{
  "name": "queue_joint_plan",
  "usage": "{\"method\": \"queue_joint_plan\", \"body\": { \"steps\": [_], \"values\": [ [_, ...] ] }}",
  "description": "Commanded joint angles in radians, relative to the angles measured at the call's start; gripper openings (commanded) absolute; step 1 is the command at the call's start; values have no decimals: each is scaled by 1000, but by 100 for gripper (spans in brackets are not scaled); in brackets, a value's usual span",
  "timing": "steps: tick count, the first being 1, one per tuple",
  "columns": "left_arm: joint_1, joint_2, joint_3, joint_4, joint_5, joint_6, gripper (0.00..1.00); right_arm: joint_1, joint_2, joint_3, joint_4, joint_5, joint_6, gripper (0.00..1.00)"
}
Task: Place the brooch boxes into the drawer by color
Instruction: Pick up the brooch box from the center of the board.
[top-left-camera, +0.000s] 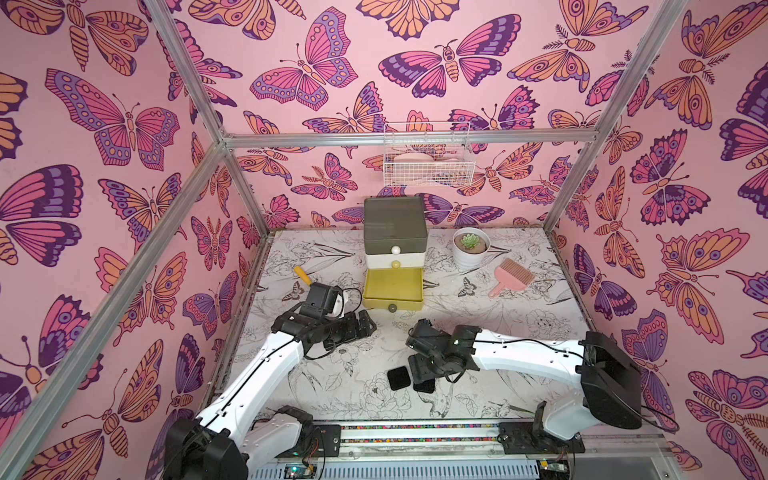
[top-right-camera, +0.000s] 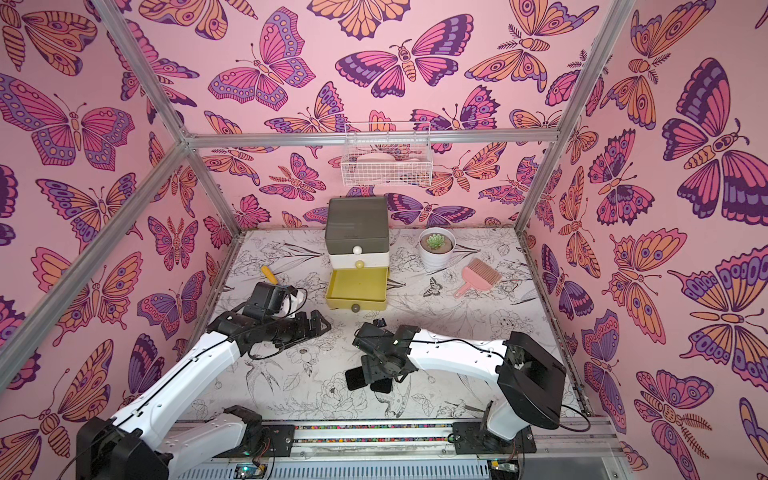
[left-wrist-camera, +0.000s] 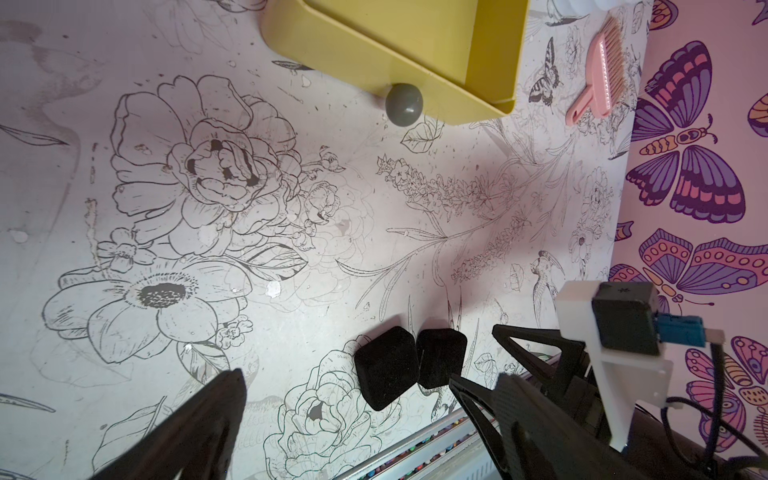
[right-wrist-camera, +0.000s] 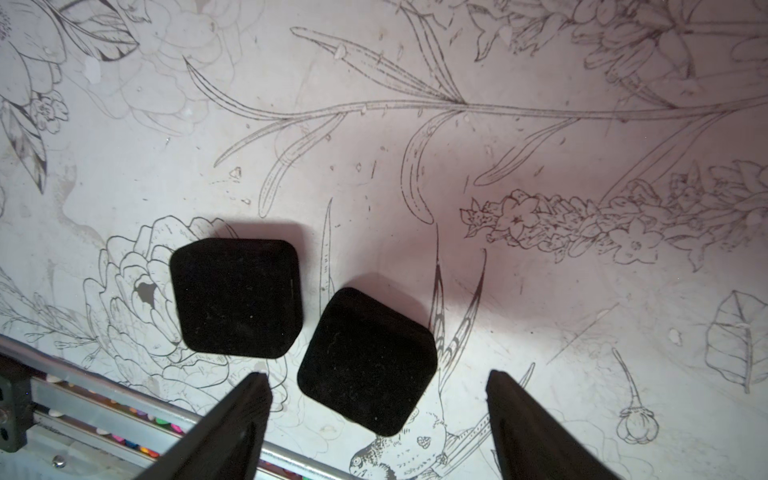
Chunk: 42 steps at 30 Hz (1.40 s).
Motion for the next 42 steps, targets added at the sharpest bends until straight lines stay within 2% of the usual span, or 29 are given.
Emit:
{"method": "queue_joint_plan", "body": {
  "steps": [1, 16, 22, 26, 30, 32, 36, 42],
  "values": [
    [-4, 1, 13, 5, 11, 8, 100, 8, 46, 4, -46, -2, 26, 87],
    [-4, -37, -51, 35, -1, -3, 100, 13, 114, 3, -30, -49, 11, 88],
    [-4, -7, -26, 36, 45, 5, 100, 38, 132, 30, -34, -44, -6, 86],
    [-4, -33, -29, 35, 15, 7, 100, 39, 157, 43, -37, -46, -12, 84],
    [-4, -9, -33, 36, 23, 23, 100, 41, 165, 22, -39, -54, 1, 75],
    [-4, 3, -30, 35, 34, 24, 100, 44, 135, 2, -50, -25, 20, 67],
    [-4, -14, -27, 35, 10, 17, 100, 45, 31, -11, -76, 56, 44, 62],
    [-4, -26, -13, 36, 11, 7, 100, -1, 6, 164, -225, 185, -79, 64]
  ]
}}
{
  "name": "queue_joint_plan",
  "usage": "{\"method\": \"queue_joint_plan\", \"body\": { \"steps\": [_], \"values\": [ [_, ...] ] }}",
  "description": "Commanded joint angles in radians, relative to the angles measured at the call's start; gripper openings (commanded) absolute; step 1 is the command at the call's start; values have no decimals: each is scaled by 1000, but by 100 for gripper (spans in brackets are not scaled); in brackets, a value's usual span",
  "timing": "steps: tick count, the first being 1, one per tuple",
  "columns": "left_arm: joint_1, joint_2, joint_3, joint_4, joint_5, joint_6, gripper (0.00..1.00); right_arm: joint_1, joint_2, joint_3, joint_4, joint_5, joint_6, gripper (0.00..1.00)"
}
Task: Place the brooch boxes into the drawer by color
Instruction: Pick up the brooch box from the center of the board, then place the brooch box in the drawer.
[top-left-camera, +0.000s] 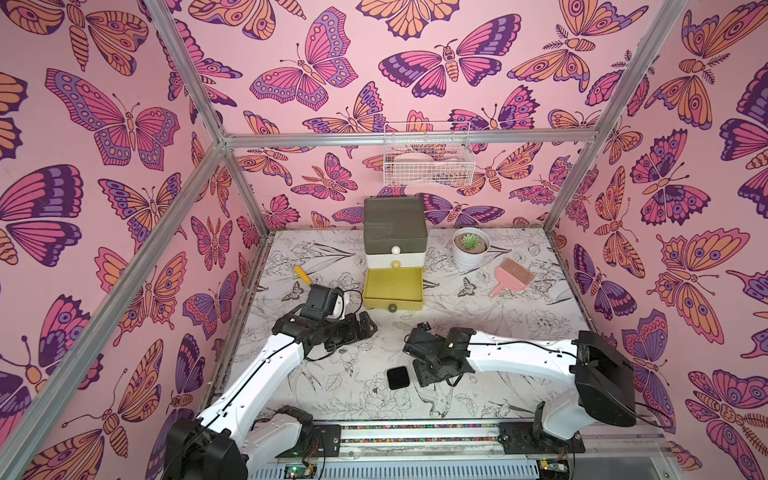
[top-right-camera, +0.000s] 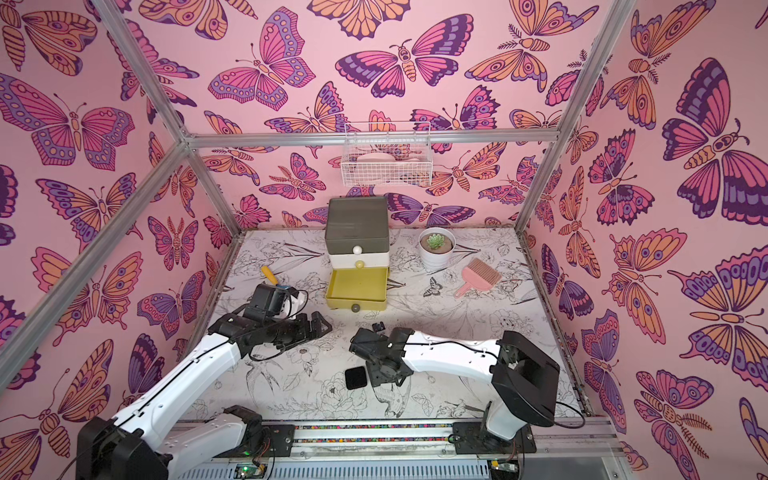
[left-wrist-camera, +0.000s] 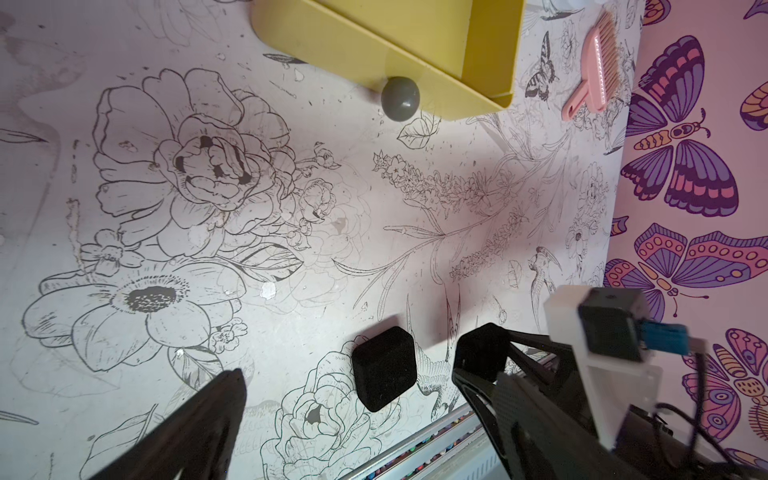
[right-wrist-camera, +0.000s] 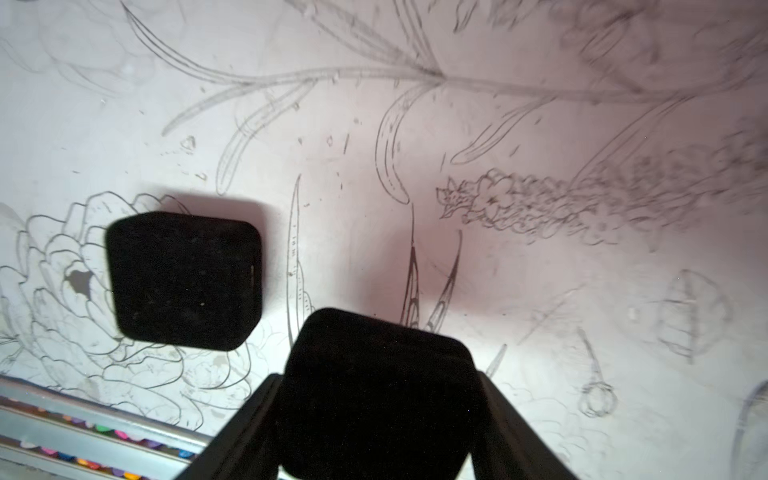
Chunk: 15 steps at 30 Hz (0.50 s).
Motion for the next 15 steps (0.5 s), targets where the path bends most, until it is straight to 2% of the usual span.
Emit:
{"method": "queue_joint_plan", "body": {
  "steps": [1, 9, 15],
  "values": [
    [-4, -25, 16, 6, -10, -1, 100, -48, -12, 123, -121, 106, -82, 64],
    [-3, -60, 19, 5, -19, -27, 100, -290, 107, 379, -69, 5, -260, 63],
    [-3, -96, 9, 5, -25, -45, 100, -372, 302, 607, -94, -23, -333, 62]
  ]
}}
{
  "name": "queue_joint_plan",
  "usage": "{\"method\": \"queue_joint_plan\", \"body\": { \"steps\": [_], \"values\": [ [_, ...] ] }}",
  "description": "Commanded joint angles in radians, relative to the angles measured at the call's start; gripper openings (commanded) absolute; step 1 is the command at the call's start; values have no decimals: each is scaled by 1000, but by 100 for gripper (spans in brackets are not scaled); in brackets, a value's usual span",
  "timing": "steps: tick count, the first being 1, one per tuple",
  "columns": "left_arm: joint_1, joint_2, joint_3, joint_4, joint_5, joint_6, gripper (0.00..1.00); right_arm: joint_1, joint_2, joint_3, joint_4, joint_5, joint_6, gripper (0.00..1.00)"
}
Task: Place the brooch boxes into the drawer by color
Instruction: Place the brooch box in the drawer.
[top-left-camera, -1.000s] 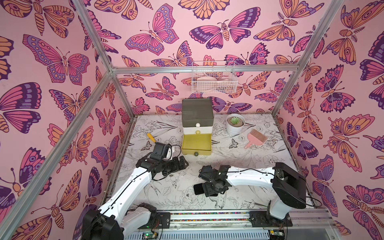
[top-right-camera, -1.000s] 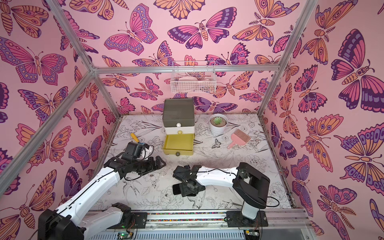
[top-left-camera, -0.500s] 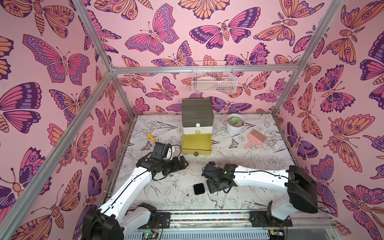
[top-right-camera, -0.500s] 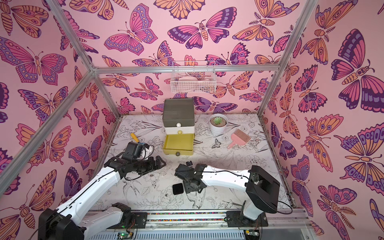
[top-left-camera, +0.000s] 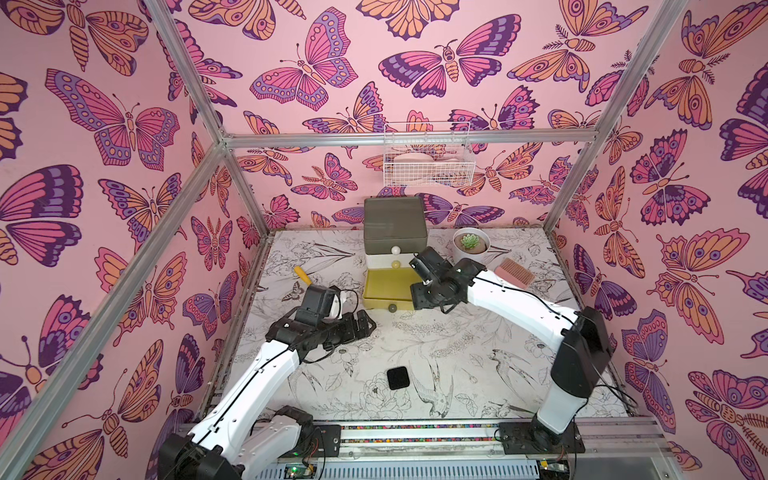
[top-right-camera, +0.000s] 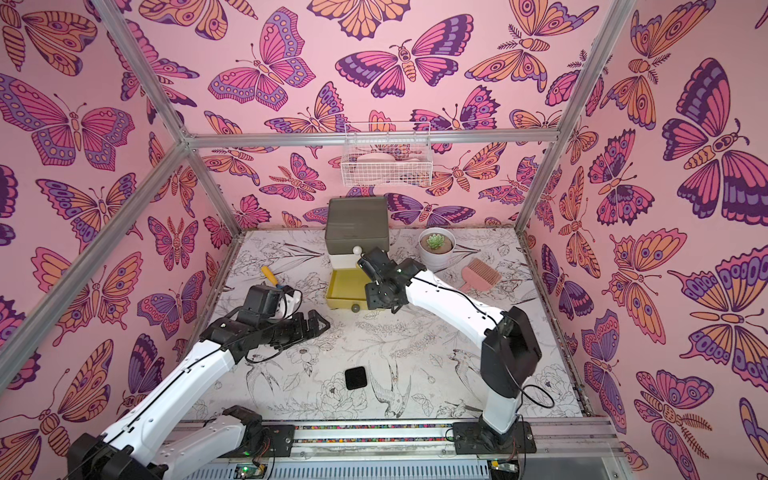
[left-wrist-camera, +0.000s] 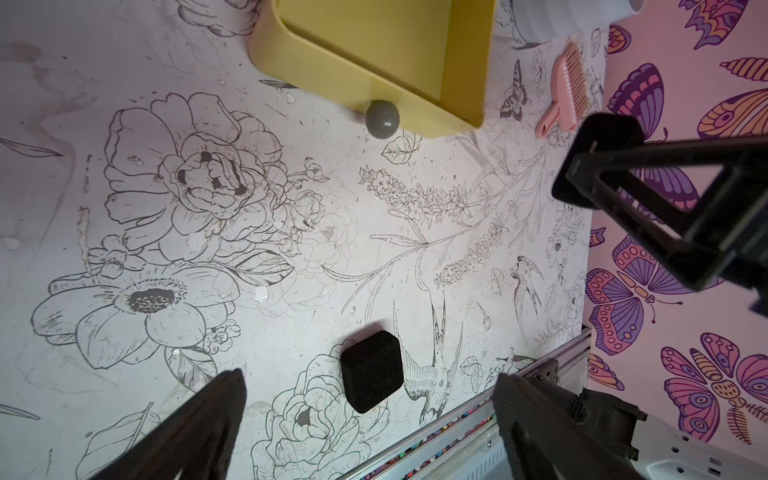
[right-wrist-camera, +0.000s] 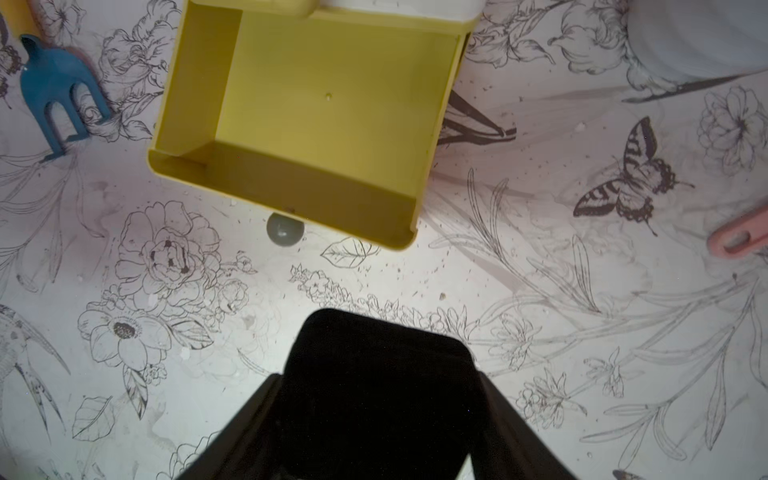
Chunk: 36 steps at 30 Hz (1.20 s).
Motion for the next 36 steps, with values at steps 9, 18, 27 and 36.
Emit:
{"method": "queue_joint_plan", "body": {
  "steps": [9, 18, 27, 36],
  "values": [
    [-3, -48, -21, 3, -1, -28, 100, -35, 219, 180, 69, 8, -73, 62],
    [-3, -60, -43, 3, 7, -28, 100, -39, 279, 179, 163, 70, -87, 62],
    [-3, -59, -50, 4, 15, -25, 100, -44, 303, 108, 247, 90, -61, 63],
    [-3, -52, -57, 4, 16, -21, 100, -46, 315, 44, 311, 86, -30, 64]
  ]
}}
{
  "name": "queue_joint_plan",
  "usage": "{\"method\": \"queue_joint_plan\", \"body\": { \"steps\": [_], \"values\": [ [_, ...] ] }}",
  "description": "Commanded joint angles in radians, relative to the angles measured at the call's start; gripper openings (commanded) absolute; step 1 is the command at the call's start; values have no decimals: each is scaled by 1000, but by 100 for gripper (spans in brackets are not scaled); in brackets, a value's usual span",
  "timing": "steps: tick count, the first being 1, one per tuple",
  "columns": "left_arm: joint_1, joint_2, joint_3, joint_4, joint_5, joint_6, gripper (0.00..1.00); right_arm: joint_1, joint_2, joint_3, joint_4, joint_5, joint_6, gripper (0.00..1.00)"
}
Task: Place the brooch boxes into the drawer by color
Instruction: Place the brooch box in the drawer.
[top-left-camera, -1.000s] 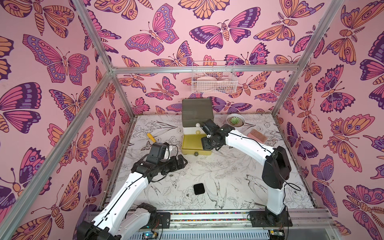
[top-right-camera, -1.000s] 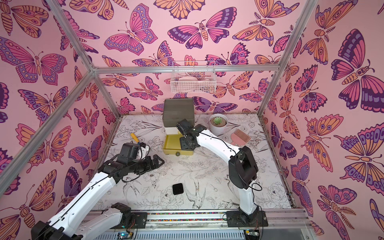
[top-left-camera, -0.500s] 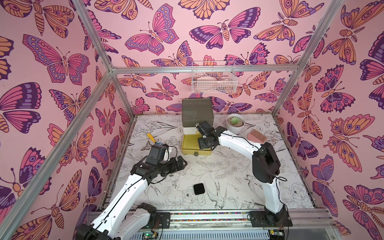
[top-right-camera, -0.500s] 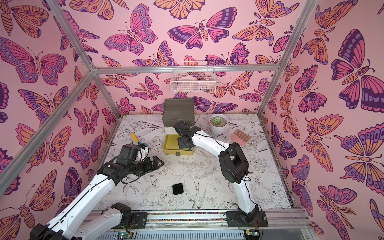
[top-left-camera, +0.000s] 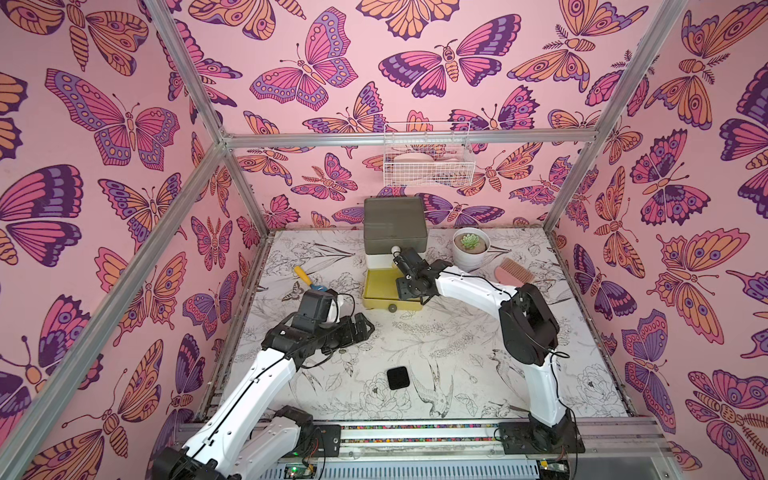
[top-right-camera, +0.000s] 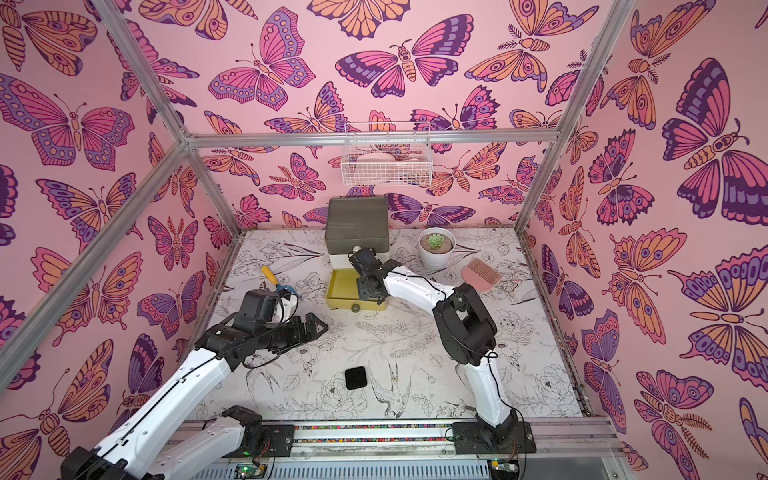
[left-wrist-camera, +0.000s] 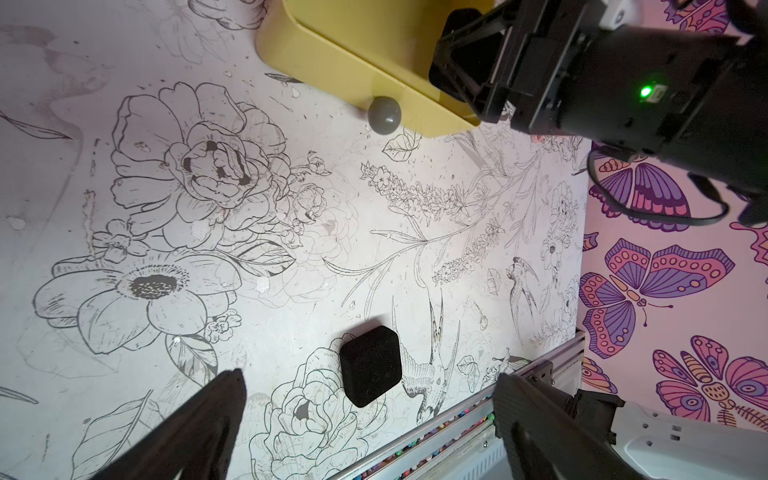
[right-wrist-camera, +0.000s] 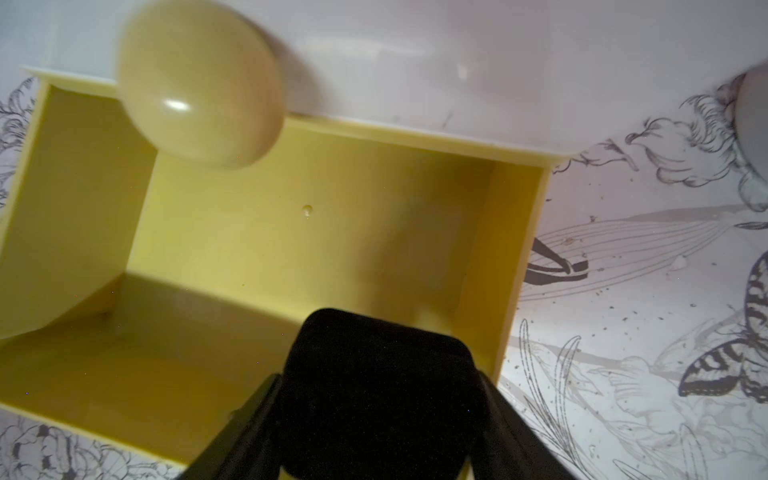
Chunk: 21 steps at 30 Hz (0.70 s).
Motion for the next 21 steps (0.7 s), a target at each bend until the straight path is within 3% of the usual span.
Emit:
{"method": "queue_joint_plan", "body": {
  "steps": [1, 11, 21],
  "values": [
    [-3, 0, -21, 4, 17, 5, 100, -9, 28, -9, 30, 16, 22, 64],
    [-3, 4, -26, 4, 17, 4, 100, -12, 37, -6, 34, 26, 33, 80],
    [-3, 7, -20, 4, 18, 5, 100, -6, -57, -27, 28, 25, 26, 83]
  ]
}}
